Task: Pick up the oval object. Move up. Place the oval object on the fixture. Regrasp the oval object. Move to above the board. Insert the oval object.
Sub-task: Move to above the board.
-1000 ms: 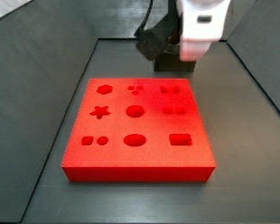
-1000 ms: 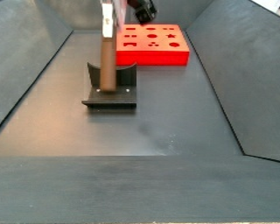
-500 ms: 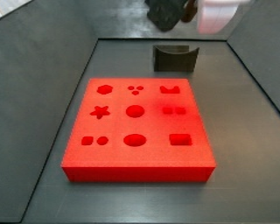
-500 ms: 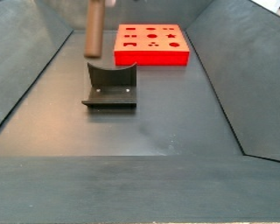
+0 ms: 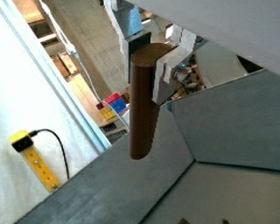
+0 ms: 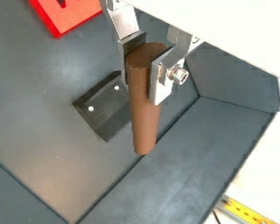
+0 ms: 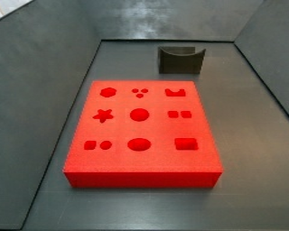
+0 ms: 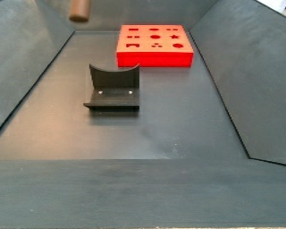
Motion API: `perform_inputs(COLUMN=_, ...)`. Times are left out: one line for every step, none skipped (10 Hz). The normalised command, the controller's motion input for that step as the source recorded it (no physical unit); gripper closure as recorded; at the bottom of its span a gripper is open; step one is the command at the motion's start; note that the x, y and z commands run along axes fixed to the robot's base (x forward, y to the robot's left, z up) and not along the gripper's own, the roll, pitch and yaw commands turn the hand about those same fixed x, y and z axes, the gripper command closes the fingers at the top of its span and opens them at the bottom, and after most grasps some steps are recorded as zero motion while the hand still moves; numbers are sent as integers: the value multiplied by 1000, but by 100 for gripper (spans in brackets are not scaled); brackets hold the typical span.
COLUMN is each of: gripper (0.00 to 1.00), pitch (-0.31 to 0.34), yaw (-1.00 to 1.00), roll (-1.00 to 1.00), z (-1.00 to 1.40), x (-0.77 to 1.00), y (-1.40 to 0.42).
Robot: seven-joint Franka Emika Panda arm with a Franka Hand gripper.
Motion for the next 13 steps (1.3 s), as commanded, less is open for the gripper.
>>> perform_inputs(gripper=100, pitch=185, yaw=90, roll=-17, z=237, x=38, y=-35)
perform_inputs(gripper=100, pitch=99, yaw=1000, roll=-567, z=306, x=-1000, y=-918)
perform_inputs(gripper=100, pitch=84, yaw=1000, roll=-558, z=320, x=-1000, y=-925)
perform_inputs(gripper=100, pitch=49, yaw=1000, roll=-550, z=327, x=-1000, y=-910)
perform_inputs(gripper=100, pitch=20, yaw=1000, roll=-545, z=302, x=-1000, y=-898)
perform_inputs(gripper=100, pitch=-24, yaw=1000, roll=-527, z=327, x=-1000, y=-910)
perform_inputs(gripper=100, pitch=-57, yaw=1000, roll=-517, z=329, x=-1000, y=-886)
perform_inputs(gripper=100, pitch=-100, yaw=1000, roll=-505, z=206, x=-673, y=-546)
perform_inputs(gripper=100, pitch=-121, yaw=1000, roll=-498, z=147, x=-503, y=-389)
perform_inputs(gripper=100, pitch=-163, yaw=1000, roll=-485, z=73, x=-266, y=-180)
perform_inputs(gripper=100, pitch=-195, yaw=1000, roll=-475, z=31, x=-168, y=-96)
perform_inputs(gripper=100, pitch=-243, yaw=1000, roll=-461, z=32, x=-111, y=-36)
perform_inputs(gripper=100, pitch=-267, yaw=1000, roll=-452, z=21, x=-98, y=-20)
